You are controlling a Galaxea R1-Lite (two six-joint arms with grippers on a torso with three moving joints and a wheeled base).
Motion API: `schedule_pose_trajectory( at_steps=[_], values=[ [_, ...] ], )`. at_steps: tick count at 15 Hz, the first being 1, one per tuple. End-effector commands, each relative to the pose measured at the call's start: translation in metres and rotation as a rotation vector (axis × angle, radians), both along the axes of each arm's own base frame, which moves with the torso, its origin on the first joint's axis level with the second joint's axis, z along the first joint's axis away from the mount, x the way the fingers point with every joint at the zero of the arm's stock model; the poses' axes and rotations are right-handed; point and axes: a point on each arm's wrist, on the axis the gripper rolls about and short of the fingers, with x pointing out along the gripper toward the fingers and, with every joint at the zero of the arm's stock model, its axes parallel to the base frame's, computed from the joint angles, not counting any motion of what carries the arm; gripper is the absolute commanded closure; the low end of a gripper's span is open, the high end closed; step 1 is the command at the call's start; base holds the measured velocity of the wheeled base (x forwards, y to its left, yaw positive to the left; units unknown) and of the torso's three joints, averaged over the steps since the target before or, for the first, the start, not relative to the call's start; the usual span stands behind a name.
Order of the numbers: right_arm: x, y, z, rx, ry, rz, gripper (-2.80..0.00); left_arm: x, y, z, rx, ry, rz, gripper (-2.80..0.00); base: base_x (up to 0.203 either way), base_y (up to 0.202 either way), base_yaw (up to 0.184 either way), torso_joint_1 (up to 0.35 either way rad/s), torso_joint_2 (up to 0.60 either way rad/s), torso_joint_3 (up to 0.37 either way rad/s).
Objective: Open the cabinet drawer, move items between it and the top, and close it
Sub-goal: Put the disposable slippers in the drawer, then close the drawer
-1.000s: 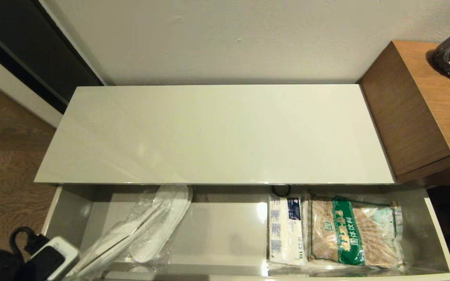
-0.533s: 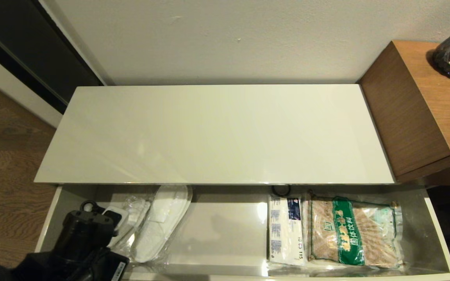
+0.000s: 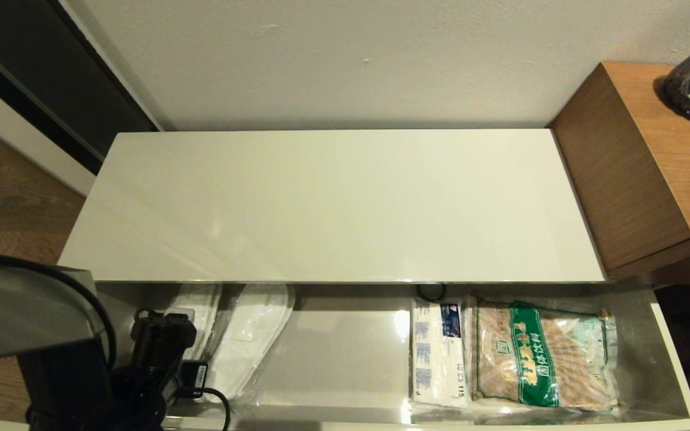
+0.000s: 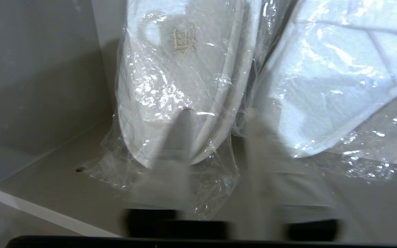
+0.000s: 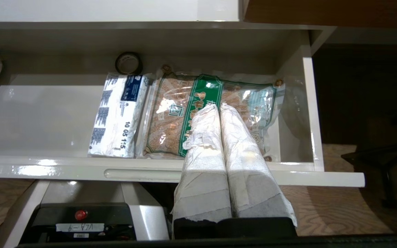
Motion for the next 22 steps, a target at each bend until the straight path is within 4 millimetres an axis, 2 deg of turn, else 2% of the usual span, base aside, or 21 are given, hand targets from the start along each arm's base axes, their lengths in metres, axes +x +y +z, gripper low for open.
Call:
schedule_pose_trajectory(
  at_steps=[1,5,7,9,11,15,16,20,22],
  values=[
    [0.0,0.0,0.0,-0.001,0.001,0.001,0.0,0.002,0.0,0.005,0.001,-0.022,-0.001,-2.8,0.0,0.0,0.0,0.0,0.0,0.0],
    [0.0,0.0,0.0,-0.001,0.001,0.001,0.0,-0.012,-0.002,0.051,0.031,-0.139,-0.068,-2.8,0.0,0.0,0.0,0.0,0.0,0.0],
    [0.0,0.0,0.0,-0.001,0.001,0.001,0.0,-0.03,-0.002,0.081,0.033,-0.192,-0.097,-2.8,0.0,0.0,0.0,0.0,0.0,0.0],
    [0.0,0.0,0.0,-0.001,0.001,0.001,0.0,-0.054,-0.002,0.106,0.035,-0.175,-0.134,-2.8,0.0,0.0,0.0,0.0,0.0,0.0],
    [0.0,0.0,0.0,-0.001,0.002,0.001,0.0,-0.078,-0.001,0.117,0.038,-0.081,-0.165,-2.8,0.0,0.0,0.0,0.0,0.0,0.0],
    [0.0,0.0,0.0,-0.001,0.001,0.001,0.0,-0.108,0.005,0.144,-0.025,-0.142,-0.158,-2.8,0.0,0.0,0.0,0.0,0.0,0.0],
    [0.0,0.0,0.0,-0.001,0.002,0.001,0.0,-0.122,0.01,0.153,-0.037,-0.151,-0.154,0.0,0.0,0.0,0.0,0.0,0.0,0.0],
    [0.0,0.0,0.0,-0.001,0.002,0.001,0.0,-0.188,0.032,0.19,-0.109,-0.129,-0.127,0.0,0.0,0.0,0.0,0.0,0.0,0.0],
    [0.0,0.0,0.0,-0.001,0.001,0.001,0.0,-0.227,0.045,0.201,-0.182,-0.083,-0.119,0.0,0.0,0.0,0.0,0.0,0.0,0.0]
  ],
)
